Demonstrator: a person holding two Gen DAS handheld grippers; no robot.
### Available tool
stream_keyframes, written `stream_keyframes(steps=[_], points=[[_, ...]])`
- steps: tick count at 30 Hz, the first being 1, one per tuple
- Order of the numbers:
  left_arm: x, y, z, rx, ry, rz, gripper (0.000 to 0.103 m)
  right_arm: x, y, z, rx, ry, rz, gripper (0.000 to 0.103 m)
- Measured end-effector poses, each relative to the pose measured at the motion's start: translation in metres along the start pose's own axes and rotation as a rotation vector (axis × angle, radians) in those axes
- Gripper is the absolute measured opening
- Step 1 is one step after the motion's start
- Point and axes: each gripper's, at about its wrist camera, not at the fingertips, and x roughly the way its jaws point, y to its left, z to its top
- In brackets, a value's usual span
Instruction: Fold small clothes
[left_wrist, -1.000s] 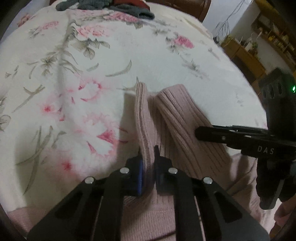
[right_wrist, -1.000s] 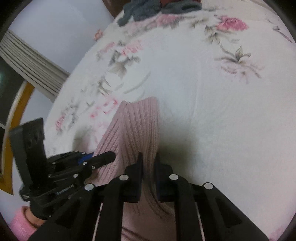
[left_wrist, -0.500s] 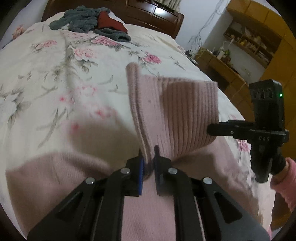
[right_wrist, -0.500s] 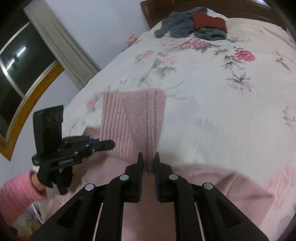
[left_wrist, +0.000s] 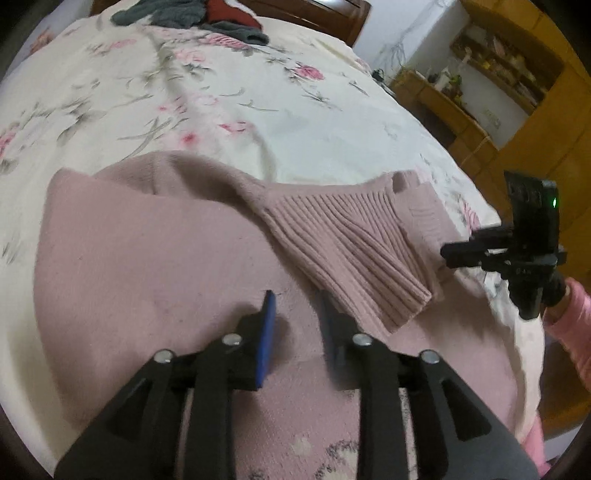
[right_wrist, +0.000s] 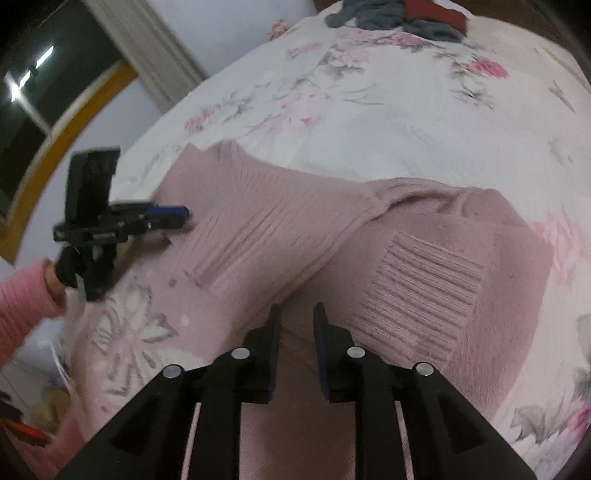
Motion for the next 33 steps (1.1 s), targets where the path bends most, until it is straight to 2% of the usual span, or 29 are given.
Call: stream_keyframes(steps=[2, 4, 8, 11, 12, 13, 14, 15, 17, 19, 21, 23, 26, 28, 29, 31, 33], points=[[0.001, 0.004, 0.013, -0.058, -0.026, -0.030, 0.040, -0.002, -0.009, 0.008, 0.074, -0.021, 0.031, 0.031], [0.011, 0.006, 0.023, -0.105, -0.018, -0.027, 0.054, 0.002, -0.019, 0.022, 0.150, -0.047, 0.059, 0.039], [0.043, 0.016, 0.042, -0.187, 0.029, 0.004, 0.054, 0.028, -0.043, 0.044, 0.314, -0.047, 0.094, 0.041], [0.057, 0.024, 0.051, -0.252, 0.011, -0.030, 0.051, 0.051, -0.056, 0.051, 0.384, -0.015, 0.097, 0.040], [0.060, 0.025, 0.055, -0.262, 0.001, -0.037, 0.039, 0.057, -0.058, 0.051, 0.396, -0.007, 0.098, 0.034], [0.063, 0.026, 0.058, -0.265, 0.001, -0.033, 0.020, 0.060, -0.059, 0.052, 0.403, -0.007, 0.094, 0.023], [0.066, 0.027, 0.061, -0.268, 0.005, -0.032, 0.014, 0.062, -0.060, 0.053, 0.402, -0.015, 0.090, 0.017], [0.067, 0.029, 0.063, -0.268, -0.002, -0.033, 0.013, 0.063, -0.062, 0.055, 0.403, -0.027, 0.094, 0.012], [0.065, 0.029, 0.067, -0.241, -0.021, -0.032, 0.012, 0.060, -0.065, 0.054, 0.407, -0.048, 0.102, 0.011], [0.067, 0.027, 0.071, -0.172, -0.025, 0.008, 0.012, 0.058, -0.066, 0.054, 0.389, -0.062, 0.077, 0.010], [0.074, 0.026, 0.072, -0.110, -0.002, 0.057, 0.012, 0.060, -0.066, 0.052, 0.382, -0.064, 0.062, 0.010], [0.078, 0.028, 0.071, -0.100, 0.017, 0.064, 0.012, 0.060, -0.065, 0.050, 0.369, -0.066, 0.046, 0.010], [0.071, 0.028, 0.069, -0.141, 0.016, 0.043, 0.018, 0.060, -0.060, 0.052, 0.359, -0.055, 0.038, 0.013], [0.056, 0.022, 0.061, -0.174, 0.023, 0.036, 0.026, 0.053, -0.056, 0.049, 0.383, -0.052, 0.048, 0.023], [0.050, 0.019, 0.056, -0.190, 0.023, 0.014, 0.037, 0.047, -0.053, 0.046, 0.388, -0.056, 0.055, 0.025], [0.037, 0.007, 0.040, -0.215, 0.037, 0.017, 0.052, 0.035, -0.042, 0.037, 0.389, -0.063, 0.079, 0.029], [0.029, -0.001, 0.021, -0.228, 0.057, -0.005, 0.056, 0.030, -0.030, 0.024, 0.398, -0.044, 0.120, 0.029]])
